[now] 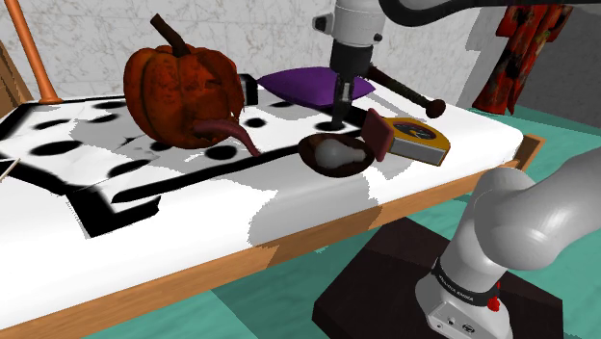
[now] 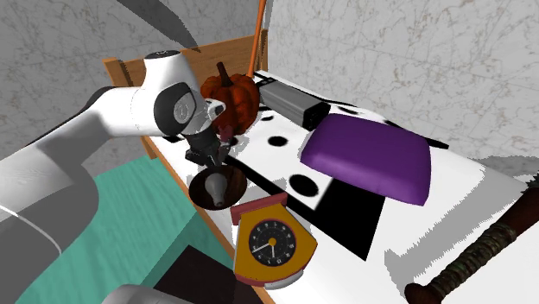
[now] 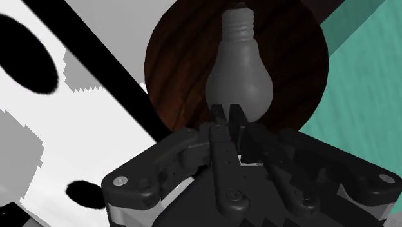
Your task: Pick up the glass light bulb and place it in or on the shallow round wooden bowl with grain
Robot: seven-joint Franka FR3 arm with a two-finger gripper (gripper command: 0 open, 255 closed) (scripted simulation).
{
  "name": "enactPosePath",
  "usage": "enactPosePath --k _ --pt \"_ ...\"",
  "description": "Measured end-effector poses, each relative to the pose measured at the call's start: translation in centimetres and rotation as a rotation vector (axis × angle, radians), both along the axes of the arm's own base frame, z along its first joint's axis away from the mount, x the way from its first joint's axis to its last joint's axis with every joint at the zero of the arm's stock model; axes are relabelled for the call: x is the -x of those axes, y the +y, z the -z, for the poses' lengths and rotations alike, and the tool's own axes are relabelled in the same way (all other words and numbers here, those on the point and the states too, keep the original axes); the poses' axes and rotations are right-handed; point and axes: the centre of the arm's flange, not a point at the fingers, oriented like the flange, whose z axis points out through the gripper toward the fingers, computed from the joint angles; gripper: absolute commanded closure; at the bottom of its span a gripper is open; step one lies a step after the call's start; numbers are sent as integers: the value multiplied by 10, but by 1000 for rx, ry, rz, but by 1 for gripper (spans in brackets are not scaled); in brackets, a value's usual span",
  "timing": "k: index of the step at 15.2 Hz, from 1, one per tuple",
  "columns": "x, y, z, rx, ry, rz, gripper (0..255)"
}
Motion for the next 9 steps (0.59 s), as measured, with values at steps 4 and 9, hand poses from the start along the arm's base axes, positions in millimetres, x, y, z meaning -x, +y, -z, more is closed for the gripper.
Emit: enactPosePath --k 4,9 --pt "0 0 11 0 0 0 0" --pt "45 -39 49 -261 -75 -22 0"
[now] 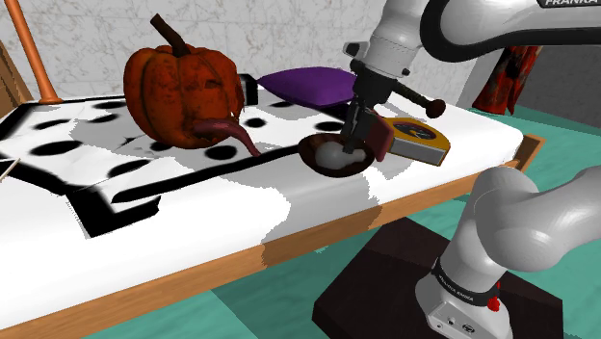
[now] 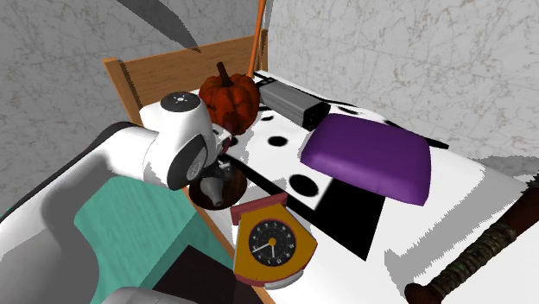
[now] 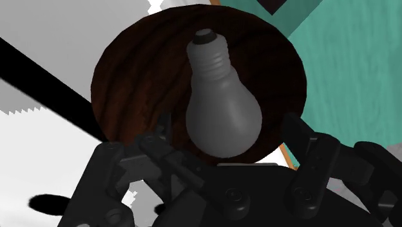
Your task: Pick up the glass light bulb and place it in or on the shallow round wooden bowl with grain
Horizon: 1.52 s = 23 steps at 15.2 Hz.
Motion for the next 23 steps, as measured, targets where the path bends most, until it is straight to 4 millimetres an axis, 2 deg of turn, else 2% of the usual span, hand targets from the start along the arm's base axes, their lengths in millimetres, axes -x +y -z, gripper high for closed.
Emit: enactPosePath --k 2,7,14,15,23 --pt "4 -2 12 -30 -9 -3 0" --pt "-1 1 36 -40 -12 -4 0" --pt "-1 2 40 -40 -12 -3 0" --pt "-1 2 40 -40 -12 -3 255" --pt "-1 2 40 -41 -13 -3 255"
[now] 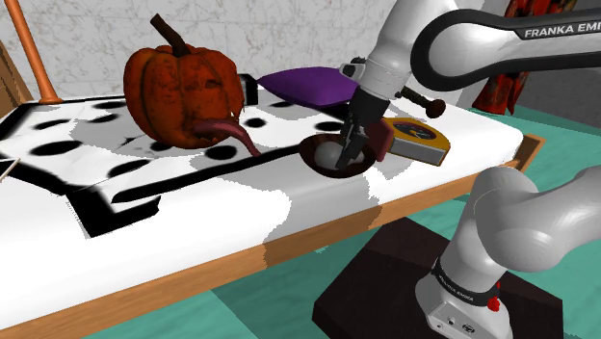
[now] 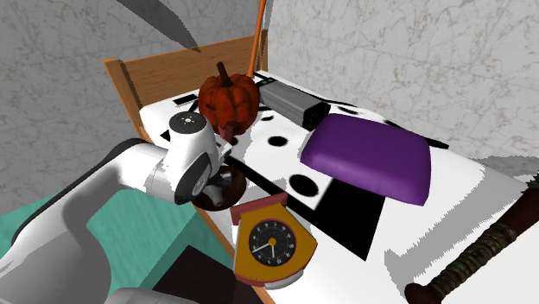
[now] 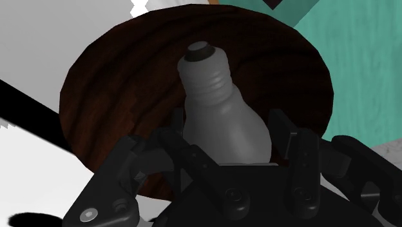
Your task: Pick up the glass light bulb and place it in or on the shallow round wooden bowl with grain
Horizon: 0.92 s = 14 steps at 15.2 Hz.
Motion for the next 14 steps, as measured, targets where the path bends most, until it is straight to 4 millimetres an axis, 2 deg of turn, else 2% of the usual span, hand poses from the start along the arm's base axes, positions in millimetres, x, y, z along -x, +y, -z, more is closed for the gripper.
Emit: enactPosePath --k 3,14 --pt "0 0 -2 0 1 0 255" --pt "0 0 -57 0 1 0 255"
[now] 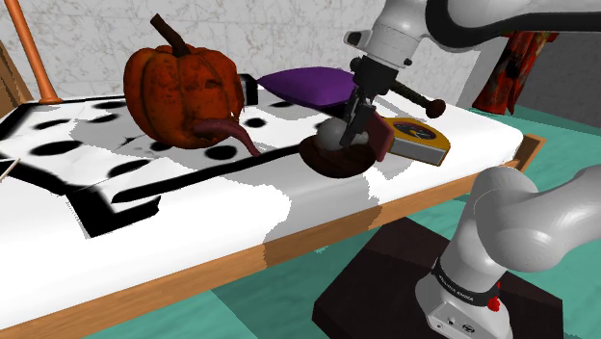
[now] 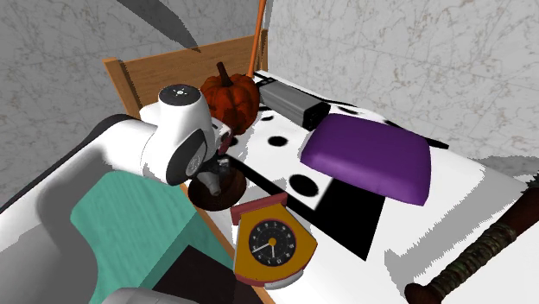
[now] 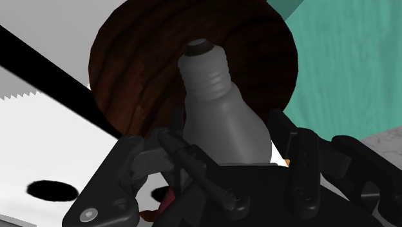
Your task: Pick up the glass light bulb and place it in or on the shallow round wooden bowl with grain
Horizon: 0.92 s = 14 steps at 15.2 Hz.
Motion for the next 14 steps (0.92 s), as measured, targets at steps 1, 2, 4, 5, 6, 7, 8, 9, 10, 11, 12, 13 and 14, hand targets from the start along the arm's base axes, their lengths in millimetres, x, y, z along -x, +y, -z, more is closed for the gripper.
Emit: enactPosePath --k 1,2,4,5,6,7,8,9,10,11,12,13,14 --pt "-1 -1 -4 0 0 0 255" --pt "-1 -1 -12 0 0 0 255" --pt "0 0 -21 0 0 0 255" --pt "-1 0 -27 0 0 0 255" --pt "0 0 -32 0 0 0 255" --pt "0 0 -37 0 0 0 255" --pt "0 0 -43 0 0 0 255" --pt "1 -1 -48 0 0 0 255" --pt "0 0 -52 0 0 0 255" --pt "0 0 -55 0 0 0 255" --pt "-11 -5 -59 -1 -1 0 255" --pt "-15 -6 -57 0 0 0 255" --pt "-17 -7 -54 0 0 0 255"
